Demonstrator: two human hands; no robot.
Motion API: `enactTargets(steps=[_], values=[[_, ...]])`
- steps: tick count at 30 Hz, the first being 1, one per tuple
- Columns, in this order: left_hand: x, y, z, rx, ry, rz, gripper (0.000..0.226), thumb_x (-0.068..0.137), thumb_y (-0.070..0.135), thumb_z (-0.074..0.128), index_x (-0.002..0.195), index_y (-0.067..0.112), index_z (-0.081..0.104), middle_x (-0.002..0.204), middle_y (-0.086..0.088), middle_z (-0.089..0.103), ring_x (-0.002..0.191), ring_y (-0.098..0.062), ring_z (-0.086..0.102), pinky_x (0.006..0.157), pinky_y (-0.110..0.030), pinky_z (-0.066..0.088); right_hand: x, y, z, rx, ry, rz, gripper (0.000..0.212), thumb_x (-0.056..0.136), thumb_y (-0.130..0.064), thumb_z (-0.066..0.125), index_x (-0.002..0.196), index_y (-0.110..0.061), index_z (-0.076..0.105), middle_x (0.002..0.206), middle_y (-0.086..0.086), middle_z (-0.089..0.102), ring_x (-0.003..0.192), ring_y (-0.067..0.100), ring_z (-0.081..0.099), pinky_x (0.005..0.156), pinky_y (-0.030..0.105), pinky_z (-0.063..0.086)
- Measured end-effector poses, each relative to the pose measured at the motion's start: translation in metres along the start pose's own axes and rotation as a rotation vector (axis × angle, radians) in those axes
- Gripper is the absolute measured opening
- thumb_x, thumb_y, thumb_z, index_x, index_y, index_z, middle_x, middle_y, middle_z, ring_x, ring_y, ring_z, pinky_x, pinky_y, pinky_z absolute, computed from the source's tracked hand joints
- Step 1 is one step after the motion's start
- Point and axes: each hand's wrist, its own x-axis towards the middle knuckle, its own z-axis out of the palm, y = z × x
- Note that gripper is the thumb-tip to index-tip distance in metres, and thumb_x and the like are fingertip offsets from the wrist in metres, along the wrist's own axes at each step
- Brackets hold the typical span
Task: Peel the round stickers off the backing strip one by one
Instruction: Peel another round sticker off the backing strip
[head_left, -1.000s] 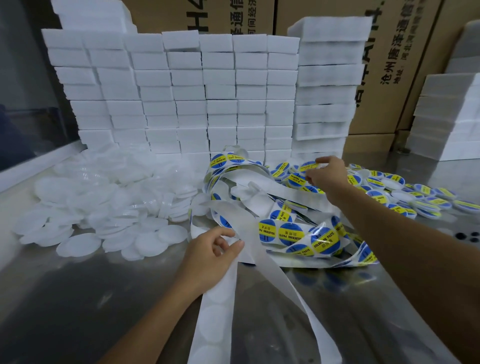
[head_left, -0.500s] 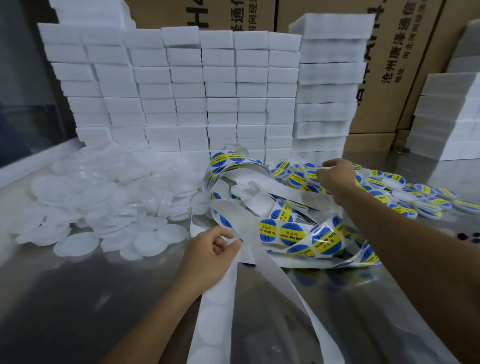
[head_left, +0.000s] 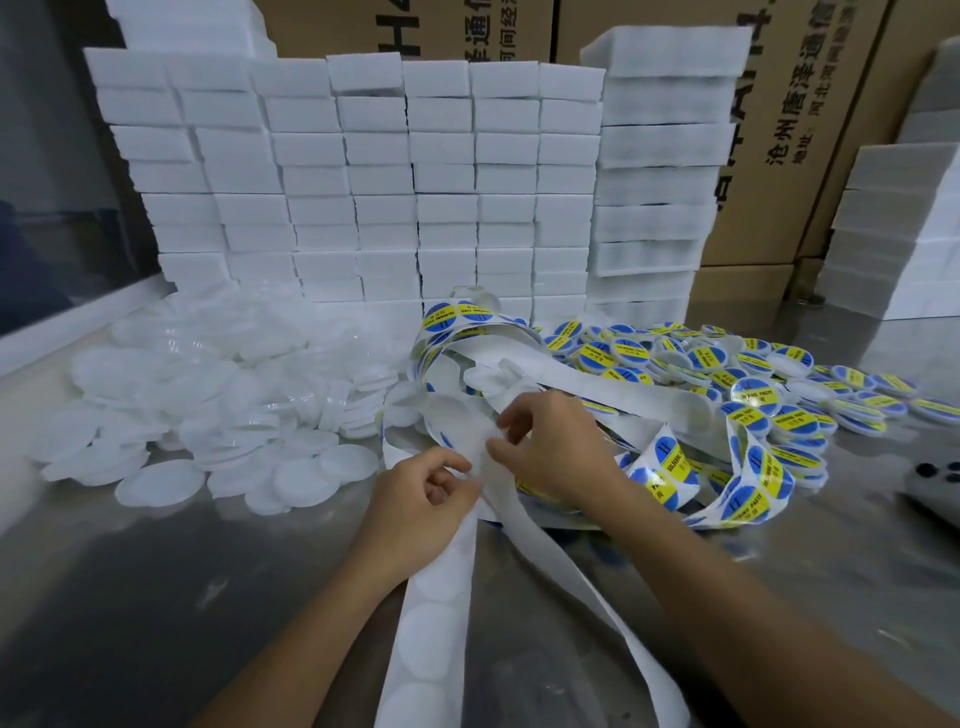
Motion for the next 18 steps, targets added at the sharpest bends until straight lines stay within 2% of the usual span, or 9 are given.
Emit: enactTargets(steps=[2,5,7,8,10,13,15,18], values=[[-0.001,0.003,0.000,0.005,0.002,0.012,0.007,0.083,0.032,0.073,0.088,0.033,0.068,0.074,0.000,0.065,0.061,-0.005,0.055,0.060,-0.012,0.044,-0.005,-0.003,0.002,0.027,0.062,-0.029,0.015,0.081,-0.024,0.070,0.096,-0.023,0.072,0.083,-0.009,0.070,0.084,0.014,0.065,0.079,0.035,0.055],[-0.004,0.012,-0.002,-0.083,0.047,0.013,0.017,0.081,0.046,0.070,0.094,0.037,0.065,0.081,0.007,0.069,0.074,-0.002,0.062,0.067,-0.011,0.047,-0.016,-0.007,0.003,0.057,0.247,-0.158,0.016,0.083,-0.018,0.066,0.099,-0.019,0.071,0.085,-0.005,0.069,0.082,0.016,0.063,0.076,0.036,0.052],[-0.007,0.019,-0.005,-0.210,0.059,-0.019,0.029,0.077,0.056,0.061,0.103,0.043,0.061,0.094,0.009,0.071,0.086,-0.007,0.066,0.073,-0.022,0.051,-0.024,-0.012,0.005,0.034,0.333,-0.306,0.016,0.083,-0.014,0.065,0.098,-0.015,0.071,0.088,0.000,0.067,0.083,0.021,0.062,0.072,0.040,0.051],[-0.009,0.023,-0.007,-0.273,0.053,-0.032,0.033,0.076,0.056,0.057,0.107,0.043,0.060,0.099,0.007,0.071,0.091,-0.013,0.067,0.070,-0.028,0.051,-0.027,-0.015,0.007,0.040,0.365,-0.365,0.016,0.081,-0.012,0.065,0.096,-0.013,0.071,0.086,0.002,0.067,0.082,0.022,0.062,0.069,0.042,0.051],[-0.012,0.030,-0.012,-0.400,0.018,-0.033,0.038,0.078,0.049,0.058,0.115,0.038,0.060,0.103,0.003,0.072,0.097,-0.017,0.068,0.062,-0.033,0.052,-0.032,-0.021,0.010,0.101,0.421,-0.442,0.014,0.079,-0.008,0.067,0.092,-0.011,0.070,0.083,0.001,0.067,0.079,0.022,0.063,0.065,0.042,0.052],[-0.014,0.039,-0.016,-0.599,-0.042,-0.048,0.040,0.083,0.040,0.069,0.121,0.027,0.062,0.106,0.001,0.072,0.104,-0.017,0.068,0.068,-0.035,0.055,-0.036,-0.025,0.014,0.209,0.389,-0.508,0.010,0.085,-0.012,0.067,0.094,-0.011,0.069,0.087,0.000,0.070,0.082,0.023,0.066,0.069,0.043,0.052],[-0.014,0.044,-0.018,-0.661,-0.079,-0.052,0.032,0.089,0.033,0.065,0.119,0.022,0.064,0.104,-0.005,0.072,0.100,-0.021,0.069,0.068,-0.031,0.054,-0.036,-0.025,0.016,0.251,0.341,-0.545,0.012,0.087,-0.014,0.063,0.096,-0.009,0.069,0.089,0.002,0.071,0.083,0.025,0.066,0.070,0.044,0.051],[-0.012,0.046,-0.016,-0.715,-0.061,-0.069,0.022,0.097,0.014,0.054,0.115,0.016,0.066,0.101,-0.011,0.074,0.091,-0.023,0.072,0.064,-0.027,0.055,-0.035,-0.024,0.019,0.226,0.374,-0.594,0.013,0.085,-0.011,0.060,0.092,-0.007,0.071,0.089,0.006,0.068,0.083,0.027,0.064,0.070,0.045,0.050]])
